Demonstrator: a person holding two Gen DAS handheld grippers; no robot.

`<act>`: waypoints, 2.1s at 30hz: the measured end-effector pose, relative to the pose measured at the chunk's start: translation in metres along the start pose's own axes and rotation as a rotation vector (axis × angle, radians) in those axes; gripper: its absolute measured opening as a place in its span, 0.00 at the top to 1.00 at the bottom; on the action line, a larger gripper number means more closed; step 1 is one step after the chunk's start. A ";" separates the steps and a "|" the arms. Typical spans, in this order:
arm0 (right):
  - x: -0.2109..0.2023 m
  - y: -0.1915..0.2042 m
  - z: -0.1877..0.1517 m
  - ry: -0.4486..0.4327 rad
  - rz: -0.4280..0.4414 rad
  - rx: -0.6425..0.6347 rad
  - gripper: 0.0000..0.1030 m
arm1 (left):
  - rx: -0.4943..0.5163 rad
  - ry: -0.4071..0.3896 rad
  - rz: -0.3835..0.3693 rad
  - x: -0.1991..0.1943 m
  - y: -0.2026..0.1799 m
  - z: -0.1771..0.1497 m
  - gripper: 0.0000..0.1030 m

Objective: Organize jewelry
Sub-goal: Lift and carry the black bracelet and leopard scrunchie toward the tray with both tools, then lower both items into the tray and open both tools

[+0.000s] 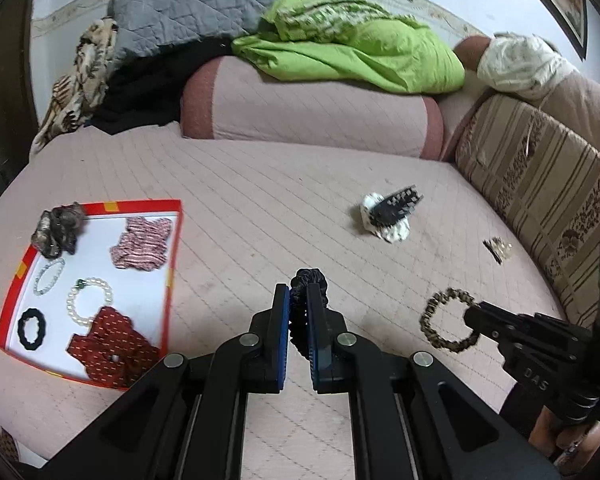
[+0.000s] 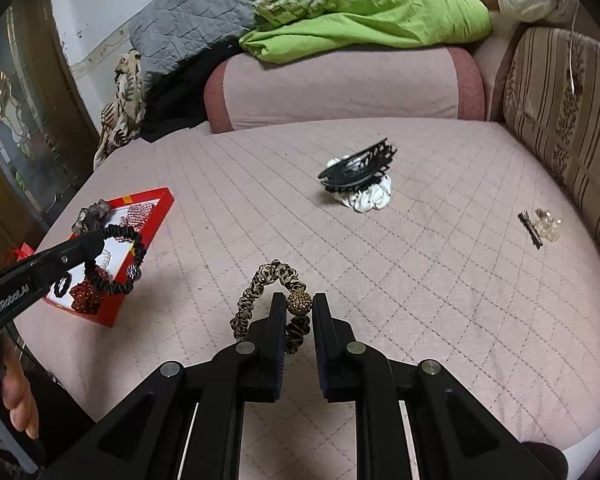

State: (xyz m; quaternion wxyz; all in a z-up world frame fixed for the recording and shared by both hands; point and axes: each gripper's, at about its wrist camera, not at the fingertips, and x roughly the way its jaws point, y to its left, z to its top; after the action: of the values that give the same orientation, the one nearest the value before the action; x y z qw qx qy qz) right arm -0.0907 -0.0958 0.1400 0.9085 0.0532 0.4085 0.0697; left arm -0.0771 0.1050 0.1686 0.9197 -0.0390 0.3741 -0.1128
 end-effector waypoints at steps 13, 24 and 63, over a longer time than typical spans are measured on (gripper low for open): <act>-0.001 0.074 0.014 0.003 0.024 -0.154 0.86 | -0.126 -0.068 0.093 -0.020 0.103 0.009 0.92; 0.022 0.155 0.037 0.041 0.155 -0.271 0.86 | -0.240 -0.048 0.173 -0.014 0.192 0.024 0.92; 0.202 0.281 0.044 0.224 0.101 -0.401 0.86 | -0.358 0.187 0.260 0.066 0.304 0.005 0.92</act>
State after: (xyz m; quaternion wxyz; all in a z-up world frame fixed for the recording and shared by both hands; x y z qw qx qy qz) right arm 0.0514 0.2133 0.0634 0.8452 -0.1161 0.4816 0.2006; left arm 0.0258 0.3845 0.0799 0.8663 -0.1422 0.4735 0.0717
